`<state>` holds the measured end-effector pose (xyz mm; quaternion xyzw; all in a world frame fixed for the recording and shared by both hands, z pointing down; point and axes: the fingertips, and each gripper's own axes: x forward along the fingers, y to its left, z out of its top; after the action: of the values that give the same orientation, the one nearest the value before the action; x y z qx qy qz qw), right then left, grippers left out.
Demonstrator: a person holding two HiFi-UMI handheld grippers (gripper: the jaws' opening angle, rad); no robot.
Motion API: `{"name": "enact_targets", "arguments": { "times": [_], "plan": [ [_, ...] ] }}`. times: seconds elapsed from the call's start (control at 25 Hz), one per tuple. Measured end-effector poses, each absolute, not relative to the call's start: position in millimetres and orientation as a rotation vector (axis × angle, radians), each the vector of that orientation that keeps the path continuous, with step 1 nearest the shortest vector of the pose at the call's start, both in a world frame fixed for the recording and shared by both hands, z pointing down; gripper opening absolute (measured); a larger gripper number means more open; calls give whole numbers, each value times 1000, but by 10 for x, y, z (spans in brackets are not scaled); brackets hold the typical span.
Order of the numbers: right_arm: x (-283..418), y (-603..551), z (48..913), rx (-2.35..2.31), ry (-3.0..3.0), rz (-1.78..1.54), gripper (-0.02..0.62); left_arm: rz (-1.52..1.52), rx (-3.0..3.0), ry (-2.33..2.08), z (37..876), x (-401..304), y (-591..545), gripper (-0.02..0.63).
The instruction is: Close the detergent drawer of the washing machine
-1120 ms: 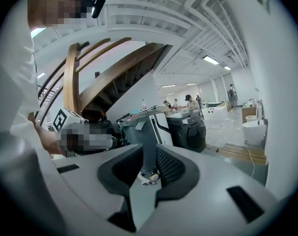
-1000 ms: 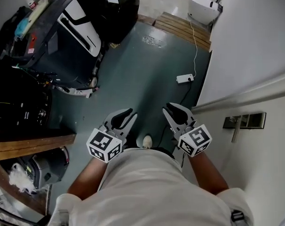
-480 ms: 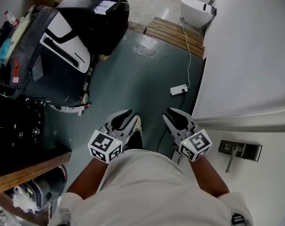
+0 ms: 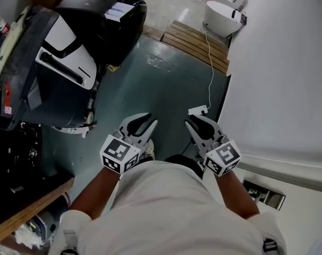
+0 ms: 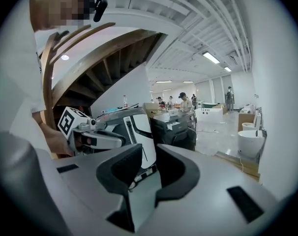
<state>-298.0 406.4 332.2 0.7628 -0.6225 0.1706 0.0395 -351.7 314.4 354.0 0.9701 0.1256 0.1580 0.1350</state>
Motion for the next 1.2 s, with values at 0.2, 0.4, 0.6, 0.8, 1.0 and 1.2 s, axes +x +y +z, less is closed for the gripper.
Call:
{"name": "enact_targets", "arguments": {
  "times": [0.2,0.4,0.6,0.8,1.0,1.2],
  "plan": [
    [-2740,3760,3306,2307,-1930,551,77,433,2806,291,3524,-3360,2816,71],
    [-2528,3465,3362,2242,-1981,556,77,429,2794,199,3598,-3244,2549,72],
    [-2205,3172,3444,2182,-2055,556,77,448,2810,124,3659,-2981,2330,72],
    [-1657,2851,3512,2105,-2142,543,77,466,2802,11,3702,-2529,2078,72],
    [-879,2639,3441,2087,-2184,523,77,497,2829,-42,3668,-1803,1942,72],
    [-204,2555,3500,2054,-2206,535,77,500,2830,-99,3671,-1086,1829,72]
  ]
}}
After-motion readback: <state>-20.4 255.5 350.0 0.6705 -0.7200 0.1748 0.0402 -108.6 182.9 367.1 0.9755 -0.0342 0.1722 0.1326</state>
